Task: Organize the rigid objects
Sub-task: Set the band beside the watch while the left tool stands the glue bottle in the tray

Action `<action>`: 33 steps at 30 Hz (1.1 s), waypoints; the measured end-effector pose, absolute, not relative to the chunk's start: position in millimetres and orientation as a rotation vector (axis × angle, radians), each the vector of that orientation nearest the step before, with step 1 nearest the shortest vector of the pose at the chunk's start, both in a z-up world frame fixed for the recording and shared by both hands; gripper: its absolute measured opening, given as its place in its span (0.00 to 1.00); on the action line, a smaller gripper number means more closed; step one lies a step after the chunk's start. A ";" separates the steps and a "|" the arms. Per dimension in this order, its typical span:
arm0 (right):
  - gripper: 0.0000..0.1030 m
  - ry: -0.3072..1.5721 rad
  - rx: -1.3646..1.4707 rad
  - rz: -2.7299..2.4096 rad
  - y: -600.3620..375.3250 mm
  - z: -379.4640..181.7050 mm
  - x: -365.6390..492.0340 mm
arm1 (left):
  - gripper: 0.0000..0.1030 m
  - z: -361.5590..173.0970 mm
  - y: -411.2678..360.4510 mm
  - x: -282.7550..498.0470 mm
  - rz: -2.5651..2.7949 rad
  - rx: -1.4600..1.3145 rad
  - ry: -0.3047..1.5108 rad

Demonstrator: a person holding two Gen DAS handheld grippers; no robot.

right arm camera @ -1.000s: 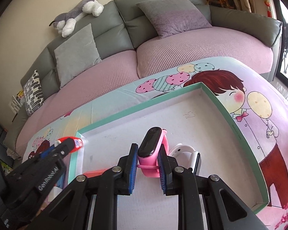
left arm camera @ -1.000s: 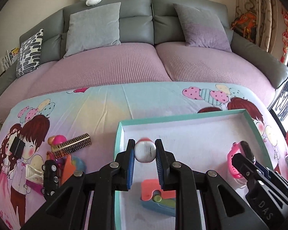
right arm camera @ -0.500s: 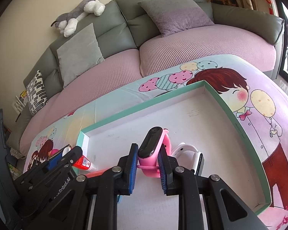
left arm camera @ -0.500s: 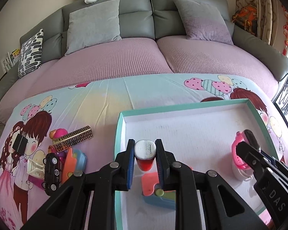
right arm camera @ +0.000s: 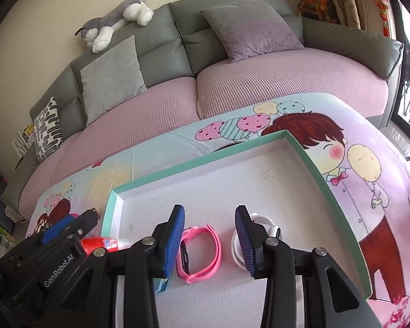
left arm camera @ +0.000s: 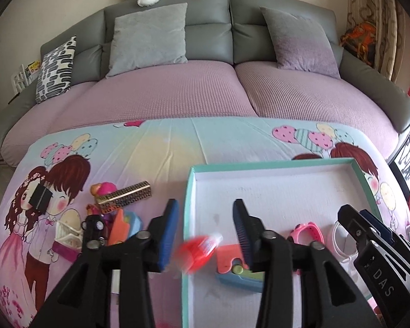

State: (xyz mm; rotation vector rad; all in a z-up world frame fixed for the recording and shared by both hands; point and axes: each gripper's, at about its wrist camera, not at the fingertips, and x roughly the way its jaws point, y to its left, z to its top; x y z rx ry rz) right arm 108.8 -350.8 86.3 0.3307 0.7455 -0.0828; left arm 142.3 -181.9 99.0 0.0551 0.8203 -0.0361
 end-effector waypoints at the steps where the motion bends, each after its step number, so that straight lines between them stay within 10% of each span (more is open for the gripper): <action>1: 0.53 0.741 0.324 -0.086 -350.3 87.7 107.9 | 0.49 100.7 -180.7 141.9 -0.031 0.053 0.816; 16: 0.93 0.756 0.301 -0.111 -349.7 83.4 111.5 | 0.75 92.0 -160.5 149.7 0.072 0.022 0.859; 33: 1.00 0.774 0.261 -0.132 -345.9 76.8 113.9 | 0.97 86.5 -143.8 152.6 0.090 -0.066 0.875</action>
